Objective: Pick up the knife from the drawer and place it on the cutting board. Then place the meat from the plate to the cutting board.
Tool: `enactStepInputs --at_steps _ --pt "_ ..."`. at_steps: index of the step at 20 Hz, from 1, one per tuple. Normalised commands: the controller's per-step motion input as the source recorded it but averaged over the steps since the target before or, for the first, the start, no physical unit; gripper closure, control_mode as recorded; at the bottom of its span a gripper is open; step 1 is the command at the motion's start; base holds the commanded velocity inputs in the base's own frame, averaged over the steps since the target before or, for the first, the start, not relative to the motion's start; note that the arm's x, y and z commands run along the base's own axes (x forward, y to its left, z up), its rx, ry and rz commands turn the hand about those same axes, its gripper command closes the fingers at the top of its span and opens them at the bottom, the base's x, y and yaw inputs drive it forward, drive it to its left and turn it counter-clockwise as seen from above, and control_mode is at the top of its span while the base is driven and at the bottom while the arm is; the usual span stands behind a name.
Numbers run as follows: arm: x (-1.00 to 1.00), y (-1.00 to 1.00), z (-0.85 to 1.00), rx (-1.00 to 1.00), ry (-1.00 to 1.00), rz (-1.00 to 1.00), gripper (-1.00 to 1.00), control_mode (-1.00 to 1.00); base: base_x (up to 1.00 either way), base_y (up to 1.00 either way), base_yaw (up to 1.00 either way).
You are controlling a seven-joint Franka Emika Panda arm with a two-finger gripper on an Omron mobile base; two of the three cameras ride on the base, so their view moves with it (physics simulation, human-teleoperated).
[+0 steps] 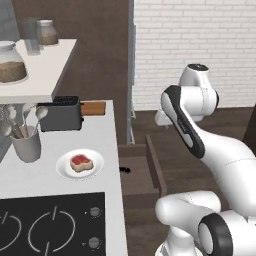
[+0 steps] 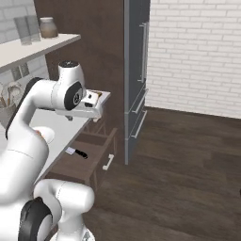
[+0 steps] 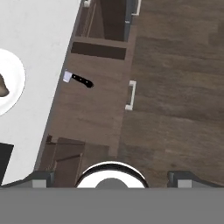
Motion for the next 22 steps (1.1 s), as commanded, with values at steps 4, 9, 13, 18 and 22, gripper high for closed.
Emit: enactStepInputs --at_steps 4,9,13,18,22 --pt "0.34 -0.02 -0.92 -0.02 0.04 0.04 -1.00 -1.00 0.00 0.00 0.00" --pt "0.36 0.00 -1.00 -0.05 0.03 0.02 -1.00 -1.00 0.00 0.00 0.00" --pt "0.40 0.00 -0.99 -0.09 0.04 0.01 -1.00 -1.00 0.00 0.00 0.00" --pt "0.31 0.00 -0.76 -0.04 0.00 0.02 -1.00 -1.00 0.00 0.00 0.00" --pt "0.33 0.00 -0.59 -0.01 0.00 0.00 -1.00 -1.00 0.00 0.00 0.00"
